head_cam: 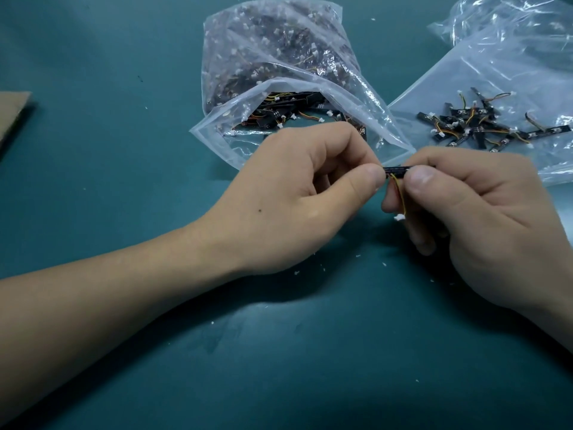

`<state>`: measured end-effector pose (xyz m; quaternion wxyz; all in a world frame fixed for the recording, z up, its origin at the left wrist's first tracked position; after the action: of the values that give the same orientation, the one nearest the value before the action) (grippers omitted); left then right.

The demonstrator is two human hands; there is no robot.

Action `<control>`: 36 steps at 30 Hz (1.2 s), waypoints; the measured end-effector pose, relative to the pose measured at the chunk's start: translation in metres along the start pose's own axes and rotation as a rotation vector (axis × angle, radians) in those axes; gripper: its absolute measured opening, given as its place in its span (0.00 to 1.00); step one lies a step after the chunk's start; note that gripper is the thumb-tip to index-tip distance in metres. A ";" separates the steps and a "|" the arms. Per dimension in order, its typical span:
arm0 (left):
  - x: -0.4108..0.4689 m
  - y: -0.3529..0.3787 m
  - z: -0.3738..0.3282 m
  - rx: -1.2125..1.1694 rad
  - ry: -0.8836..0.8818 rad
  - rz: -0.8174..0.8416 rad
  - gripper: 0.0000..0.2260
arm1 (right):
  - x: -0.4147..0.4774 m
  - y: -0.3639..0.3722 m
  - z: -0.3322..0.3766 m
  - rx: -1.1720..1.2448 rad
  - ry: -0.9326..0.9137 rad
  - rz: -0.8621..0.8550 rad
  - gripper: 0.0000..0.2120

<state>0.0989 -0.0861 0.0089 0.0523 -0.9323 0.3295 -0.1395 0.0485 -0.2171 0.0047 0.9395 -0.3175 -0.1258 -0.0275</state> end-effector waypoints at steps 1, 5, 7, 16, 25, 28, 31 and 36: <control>0.000 0.000 0.000 0.001 -0.001 0.003 0.06 | 0.000 -0.002 -0.001 -0.004 0.005 -0.018 0.15; 0.000 0.003 -0.003 0.023 0.013 0.043 0.06 | -0.002 -0.005 -0.001 -0.005 0.020 -0.042 0.15; 0.000 0.003 -0.003 0.009 0.022 0.049 0.06 | -0.002 -0.004 0.000 0.011 0.025 -0.029 0.15; 0.001 0.002 -0.005 0.011 0.034 0.031 0.07 | -0.003 -0.001 0.001 -0.016 0.021 -0.008 0.15; -0.001 0.005 -0.009 0.055 0.043 0.061 0.06 | -0.003 0.005 0.001 0.033 0.014 0.073 0.11; -0.002 0.010 -0.007 0.072 0.005 0.115 0.07 | -0.002 0.004 0.001 0.044 0.013 0.071 0.11; -0.003 0.012 -0.006 0.126 -0.015 0.143 0.08 | -0.003 0.004 0.002 0.025 0.007 0.067 0.11; -0.003 0.016 -0.003 0.210 -0.029 0.199 0.11 | -0.004 0.006 0.006 -0.017 -0.007 0.096 0.12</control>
<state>0.0859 -0.0968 0.0082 0.1680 -0.8863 0.4031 -0.1539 0.0445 -0.2091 0.0046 0.9364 -0.3314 -0.1136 0.0176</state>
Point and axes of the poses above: each hand's wrist, its own x-axis towards the middle knuckle, its own y-axis out of the palm, z = x × y, the point moved 9 cm from there along x, towards the middle knuckle, and after that the axes turned 14 degrees about -x, right-handed, at the moved point
